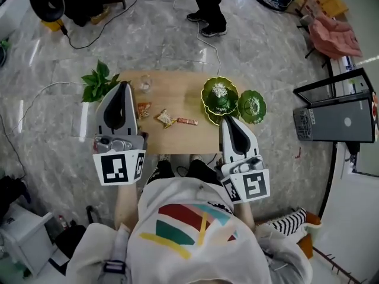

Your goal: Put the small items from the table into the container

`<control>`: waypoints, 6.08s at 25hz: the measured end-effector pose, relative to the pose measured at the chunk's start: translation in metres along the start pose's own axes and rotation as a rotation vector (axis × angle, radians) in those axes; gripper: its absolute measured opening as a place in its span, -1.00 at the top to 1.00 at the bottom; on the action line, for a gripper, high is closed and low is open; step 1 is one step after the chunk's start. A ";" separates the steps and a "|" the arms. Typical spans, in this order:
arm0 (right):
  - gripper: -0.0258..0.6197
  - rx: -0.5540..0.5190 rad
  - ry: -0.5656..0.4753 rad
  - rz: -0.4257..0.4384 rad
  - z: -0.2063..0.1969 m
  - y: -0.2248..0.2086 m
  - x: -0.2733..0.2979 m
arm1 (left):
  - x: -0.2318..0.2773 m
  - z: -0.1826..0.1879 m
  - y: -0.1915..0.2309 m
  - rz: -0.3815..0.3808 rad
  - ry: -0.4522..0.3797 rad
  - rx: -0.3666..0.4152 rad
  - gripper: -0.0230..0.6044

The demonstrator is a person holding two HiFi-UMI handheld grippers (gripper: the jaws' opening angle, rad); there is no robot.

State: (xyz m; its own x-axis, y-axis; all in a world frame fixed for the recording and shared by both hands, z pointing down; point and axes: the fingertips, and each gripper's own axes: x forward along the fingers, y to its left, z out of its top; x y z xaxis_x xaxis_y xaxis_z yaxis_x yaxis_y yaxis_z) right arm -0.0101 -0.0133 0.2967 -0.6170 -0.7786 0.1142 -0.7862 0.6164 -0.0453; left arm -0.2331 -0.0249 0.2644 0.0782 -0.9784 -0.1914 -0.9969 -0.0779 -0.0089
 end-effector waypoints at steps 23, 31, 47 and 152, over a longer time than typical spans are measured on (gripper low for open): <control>0.15 -0.398 0.647 0.510 -0.386 0.007 0.094 | 0.006 -0.236 -0.076 -0.097 0.331 -0.008 0.90; 0.15 -0.510 0.958 0.597 -0.556 -0.019 0.112 | -0.025 -0.313 -0.063 -0.071 0.437 -0.046 0.90; 0.58 -0.353 0.797 0.502 -0.408 -0.007 0.125 | 0.008 -0.222 -0.039 -0.030 0.307 -0.029 0.90; 0.12 0.156 0.140 0.412 -0.091 0.024 0.132 | -0.006 -0.099 0.013 0.172 0.150 0.047 0.90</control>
State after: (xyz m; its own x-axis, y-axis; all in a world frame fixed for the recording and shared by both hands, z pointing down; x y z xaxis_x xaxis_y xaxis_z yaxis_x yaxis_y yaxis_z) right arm -0.1068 -0.0903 0.4013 -0.8771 -0.4423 0.1874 -0.4786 0.8379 -0.2624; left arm -0.2462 -0.0395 0.3624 -0.0962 -0.9943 -0.0461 -0.9946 0.0978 -0.0348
